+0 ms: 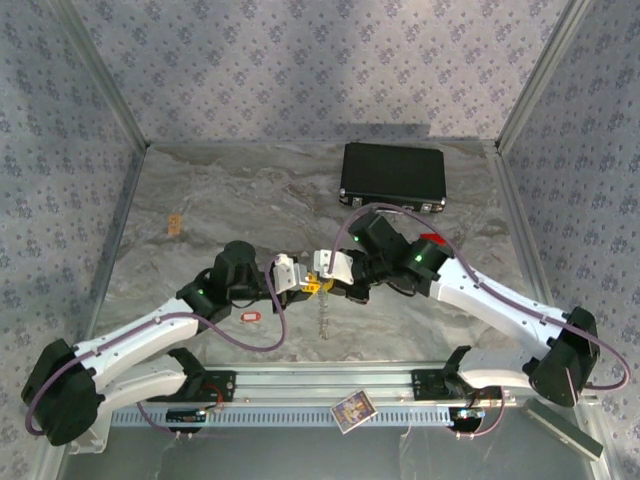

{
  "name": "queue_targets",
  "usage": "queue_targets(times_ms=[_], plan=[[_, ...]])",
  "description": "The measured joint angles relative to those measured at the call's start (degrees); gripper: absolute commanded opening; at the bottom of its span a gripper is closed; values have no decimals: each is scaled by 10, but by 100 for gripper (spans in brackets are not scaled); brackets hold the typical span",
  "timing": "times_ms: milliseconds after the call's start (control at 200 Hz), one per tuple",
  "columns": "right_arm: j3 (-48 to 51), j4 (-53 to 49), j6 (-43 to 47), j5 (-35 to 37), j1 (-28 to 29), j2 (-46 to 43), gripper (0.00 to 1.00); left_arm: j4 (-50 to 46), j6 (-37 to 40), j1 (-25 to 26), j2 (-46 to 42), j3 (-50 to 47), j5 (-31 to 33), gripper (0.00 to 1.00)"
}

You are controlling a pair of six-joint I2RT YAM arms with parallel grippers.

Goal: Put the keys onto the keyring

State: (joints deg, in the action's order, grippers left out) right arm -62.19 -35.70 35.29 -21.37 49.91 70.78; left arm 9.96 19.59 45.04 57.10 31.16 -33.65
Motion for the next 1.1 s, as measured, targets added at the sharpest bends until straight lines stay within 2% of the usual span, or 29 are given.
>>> queue_targets(times_ms=[110, 180, 295, 390, 545, 740, 844, 929, 1014, 1099], plan=[[-1, -2, 2, 2, 0, 0, 0, -4, 3, 0, 0, 1, -2, 0], [-1, -2, 2, 0, -1, 0, 0, -5, 5, 0, 0, 1, -2, 0], [10, 11, -4, -10, -9, -8, 18, -3, 5, 0, 0, 1, -5, 0], [36, 39, -19, -28, -23, -31, 23, 2, 3, 0, 0, 1, -4, 0], [83, 82, -45, -49, -45, -71, 25, 29, -7, 0, 0, -9, -4, 0], [115, 113, -70, -56, -48, -78, 26, 55, -19, 0, 0, -33, -6, 0], [117, 123, -77, -56, -48, -78, 31, 62, -23, 0, 0, -36, -9, 0], [117, 130, -79, -54, -48, -77, 32, 68, -23, 0, 0, -36, -12, 0], [117, 134, -79, -54, -48, -77, 31, 68, -23, 0, 0, -36, -15, 0], [117, 135, -79, -57, -48, -76, 26, 68, -23, 0, 0, -36, -15, 0]])
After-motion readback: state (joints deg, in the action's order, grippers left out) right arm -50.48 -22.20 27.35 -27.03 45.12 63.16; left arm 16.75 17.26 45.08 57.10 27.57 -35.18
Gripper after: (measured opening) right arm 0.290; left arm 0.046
